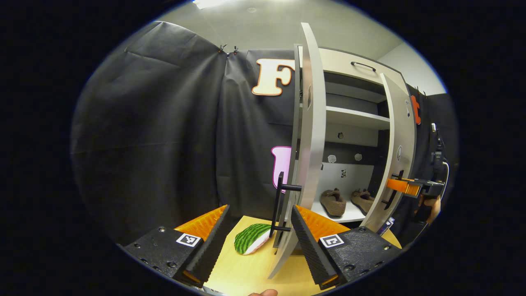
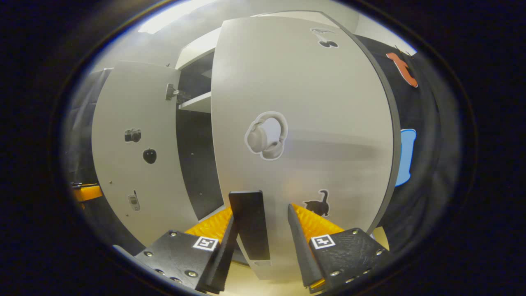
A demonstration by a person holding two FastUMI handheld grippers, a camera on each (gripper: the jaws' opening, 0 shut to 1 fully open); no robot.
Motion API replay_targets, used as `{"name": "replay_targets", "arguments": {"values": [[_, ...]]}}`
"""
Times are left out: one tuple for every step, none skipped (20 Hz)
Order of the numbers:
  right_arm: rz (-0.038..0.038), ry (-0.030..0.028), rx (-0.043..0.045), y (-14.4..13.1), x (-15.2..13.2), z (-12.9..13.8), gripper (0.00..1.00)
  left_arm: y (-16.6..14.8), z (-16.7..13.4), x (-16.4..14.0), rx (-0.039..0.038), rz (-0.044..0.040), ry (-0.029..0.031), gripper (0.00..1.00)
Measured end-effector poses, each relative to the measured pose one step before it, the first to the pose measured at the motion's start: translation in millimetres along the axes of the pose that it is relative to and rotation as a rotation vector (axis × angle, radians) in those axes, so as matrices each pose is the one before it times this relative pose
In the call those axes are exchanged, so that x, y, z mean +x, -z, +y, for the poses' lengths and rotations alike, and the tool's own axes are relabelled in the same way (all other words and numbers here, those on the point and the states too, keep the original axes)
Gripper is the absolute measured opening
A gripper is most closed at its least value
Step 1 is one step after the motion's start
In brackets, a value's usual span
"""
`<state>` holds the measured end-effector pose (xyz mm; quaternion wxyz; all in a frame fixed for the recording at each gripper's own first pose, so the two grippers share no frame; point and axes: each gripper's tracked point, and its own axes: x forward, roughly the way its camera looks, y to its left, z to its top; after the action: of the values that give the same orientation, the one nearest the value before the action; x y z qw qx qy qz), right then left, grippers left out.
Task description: Grab one shoe with the right hand and put it into the shoe cabinet, grab the other shoe with the left hand and put it into the shoe cabinet; then close the right door with the right hand and the left door with the left hand.
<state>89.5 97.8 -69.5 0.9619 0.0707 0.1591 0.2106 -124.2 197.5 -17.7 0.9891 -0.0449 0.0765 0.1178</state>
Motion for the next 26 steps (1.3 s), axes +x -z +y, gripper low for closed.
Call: {"name": "replay_targets", "arguments": {"values": [[-0.00010, 0.00819, 0.00094, 1.11, -0.12, 0.06, 0.65, 2.31, 1.79, 2.95, 0.00277, -0.00079, 0.00962, 0.85], [-0.00133, 0.00714, 0.00103, 0.31, -0.69, 0.49, 0.65, 1.76, 1.98, 6.24, -0.00100, 0.00205, 0.01613, 0.90], [-0.00098, 0.00745, 0.00263, -0.21, 0.54, 0.21, 0.68, 0.31, -0.54, 4.86, -0.00458, 0.00072, 0.03037, 0.90], [-0.00143, 0.00738, 0.00088, 0.00, 1.84, 0.04, 0.68, 1.80, -2.91, 5.07, -0.00561, 0.00304, 0.03544, 0.85], [-0.00142, 0.00727, -0.00058, -0.18, 0.94, -0.49, 0.68, 1.91, -3.40, 3.07, -0.00259, -0.00024, 0.03841, 0.90], [-0.00220, 0.00710, 0.00080, 1.28, 0.11, 0.95, 0.68, 0.95, -0.41, 2.05, 0.00877, -0.00381, 0.02068, 0.90], [-0.00143, 0.00549, 0.00176, -0.13, 0.29, 0.32, 0.68, 0.61, -0.13, -0.35, 0.01261, -0.00202, 0.02214, 0.85], [-0.00118, 0.00560, 0.00162, 0.52, -0.71, -0.08, 0.68, -0.37, -1.93, 1.96, 0.00854, -0.00547, 0.02979, 0.90], [-0.00198, 0.00400, 0.00037, -0.05, 0.82, 0.14, 0.68, -1.15, -2.96, 1.45, 0.00177, -0.00597, 0.02958, 0.90], [-0.00037, 0.00349, -0.00157, 0.73, 0.60, -0.20, 0.65, 1.00, -1.85, 2.92, -0.00385, 0.00258, 0.02697, 0.82], [-0.00196, 0.00380, -0.00020, 0.07, 0.52, 0.30, 0.68, -0.37, -1.81, 2.01, -0.00650, 0.00125, 0.02426, 0.87], [-0.00097, 0.00395, -0.00121, 0.73, 0.27, 1.11, 0.68, 1.25, -1.71, 1.76, -0.00907, 0.00582, 0.02408, 0.86], [-0.00135, 0.00319, -0.00147, 1.18, 0.16, -0.29, 0.68, 0.80, -3.71, 0.11, -0.01367, 0.00611, 0.02292, 0.85], [-0.00061, 0.00125, -0.00004, 0.07, -0.06, 0.01, 0.68, 1.69, -4.70, 1.95, -0.01535, 0.00247, 0.02439, 0.80], [0.00137, -0.00123, 0.00302, 0.85, 0.31, 0.56, 0.68, 1.37, -6.45, 2.14, -0.01283, -0.00015, 0.02526, 0.85], [0.00598, -0.00075, 0.00553, 1.47, 0.08, -0.06, 0.68, 0.59, -7.11, 3.66, -0.00829, -0.00240, 0.02503, 0.85], [0.00925, -0.00221, 0.00792, 2.07, 0.54, -0.66, 0.65, 0.75, -7.47, 2.65, -0.00369, 0.00133, 0.02270, 0.85], [0.00510, -0.00286, 0.00606, 0.54, 0.53, -0.48, 0.68, -0.40, -8.30, 4.55, 0.00510, 0.00111, 0.02174, 0.84], [0.00450, -0.00379, 0.00549, 0.10, 0.13, -0.54, 0.68, 0.65, -8.34, 3.72, 0.00736, -0.00063, 0.01933, 0.84], [0.00297, -0.00288, 0.00258, 0.15, -0.06, -0.66, 0.65, 1.43, -5.81, 4.50, 0.00714, 0.00036, 0.01754, 0.85], [0.00246, -0.00238, -0.00157, -1.11, -0.05, -0.92, 0.65, -0.26, -4.15, 3.95, 0.00370, -0.00328, 0.00793, 0.85], [0.00027, -0.00212, -0.00500, -0.45, -1.07, -0.44, 0.65, 2.06, -1.44, 4.91, 0.00220, 0.00688, 0.00451, 0.84], [-0.00105, -0.00266, -0.00774, -0.53, -1.61, -0.19, 0.68, 1.92, -2.31, 3.94, -0.00029, 0.00383, 0.00512, 0.84], [-0.00269, -0.00357, -0.00973, -0.58, -2.47, -0.12, 0.68, 1.21, -3.89, 2.34, -0.00386, -0.00074, 0.00994, 0.85], [-0.00102, -0.00233, -0.01043, -0.29, -3.19, -0.17, 0.68, -0.21, -4.22, 3.45, -0.00573, -0.00199, 0.00944, 0.85], [-0.00079, -0.00008, -0.01009, 2.46, -5.38, -0.61, 0.68, 0.98, -4.59, 3.59, -0.00012, 0.00155, 0.00857, 0.85]]}}
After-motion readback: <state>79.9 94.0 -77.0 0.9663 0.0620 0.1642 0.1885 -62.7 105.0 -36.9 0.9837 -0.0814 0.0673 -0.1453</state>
